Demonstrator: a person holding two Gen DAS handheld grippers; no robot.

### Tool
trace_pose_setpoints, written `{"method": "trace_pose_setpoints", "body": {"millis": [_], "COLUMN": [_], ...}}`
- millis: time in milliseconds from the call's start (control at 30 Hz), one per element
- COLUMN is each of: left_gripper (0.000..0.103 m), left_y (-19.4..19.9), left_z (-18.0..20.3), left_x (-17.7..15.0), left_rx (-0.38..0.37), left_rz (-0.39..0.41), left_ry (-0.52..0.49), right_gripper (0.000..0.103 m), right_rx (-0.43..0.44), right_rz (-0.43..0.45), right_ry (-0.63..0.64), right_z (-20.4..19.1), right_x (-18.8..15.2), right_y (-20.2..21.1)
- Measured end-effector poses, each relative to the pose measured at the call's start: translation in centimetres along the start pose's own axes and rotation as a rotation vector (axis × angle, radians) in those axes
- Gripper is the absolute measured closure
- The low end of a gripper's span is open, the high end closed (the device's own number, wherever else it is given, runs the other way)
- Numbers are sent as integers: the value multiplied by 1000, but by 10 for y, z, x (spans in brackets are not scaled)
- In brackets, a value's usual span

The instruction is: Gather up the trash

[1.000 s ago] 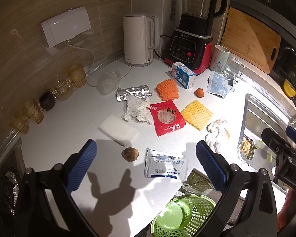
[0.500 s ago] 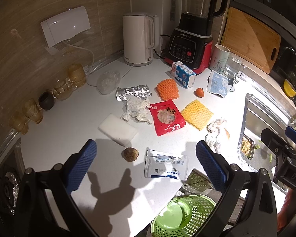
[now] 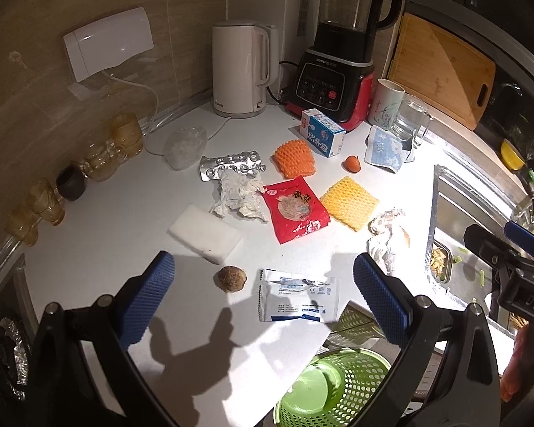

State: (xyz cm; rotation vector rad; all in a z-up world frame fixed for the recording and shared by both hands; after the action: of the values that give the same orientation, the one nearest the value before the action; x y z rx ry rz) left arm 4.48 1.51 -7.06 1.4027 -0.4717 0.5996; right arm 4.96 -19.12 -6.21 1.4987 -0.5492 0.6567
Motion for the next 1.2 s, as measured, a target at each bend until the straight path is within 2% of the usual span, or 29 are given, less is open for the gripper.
{"method": "trace_pose_setpoints", "body": {"millis": [267, 467, 667, 900, 967, 1067, 1200], "left_gripper": [7, 7, 7, 9, 19, 28, 41], "left_y": [-34, -61, -98, -144, -154, -166, -167], "left_z": [-42, -67, -73, -69, -68, -65, -56], "left_x": [-30, -57, -67, -66, -65, -65, -65], "left_rx": [13, 8, -11, 6, 32, 65, 123], "left_rz": [-38, -84, -143, -200, -209, -234, -212], "left_ry": [-8, -41, 38, 213, 250, 292, 301], "right_gripper": [2, 2, 2, 2, 2, 2, 2], "right_rx": [87, 155, 188, 234, 251, 287, 343], "right_rz": [-85, -120, -132, -130, -130, -126, -125], "right_ry": [16, 112, 219, 347, 380, 415, 452], "right_z": [-22, -53, -73, -77, -76, -74, -72], "right_x": [-28, -55, -74, -80, -79, -77, -73], "right_y": [-49, -82, -100, -111, -115, -118, -124]}}
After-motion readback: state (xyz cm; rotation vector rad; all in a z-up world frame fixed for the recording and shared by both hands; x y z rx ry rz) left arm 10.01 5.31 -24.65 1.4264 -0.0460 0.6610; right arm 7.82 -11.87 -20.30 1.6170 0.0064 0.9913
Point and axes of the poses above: each gripper's, at about its wrist camera, not at the fingertips, and y roughly against the way its jaws point, z to its right, x to its top, the point moved 6 cm from there along -y, roughly the way its jaws point, and after that the axes turned 7 degrees about y, right-handed, at the moved point
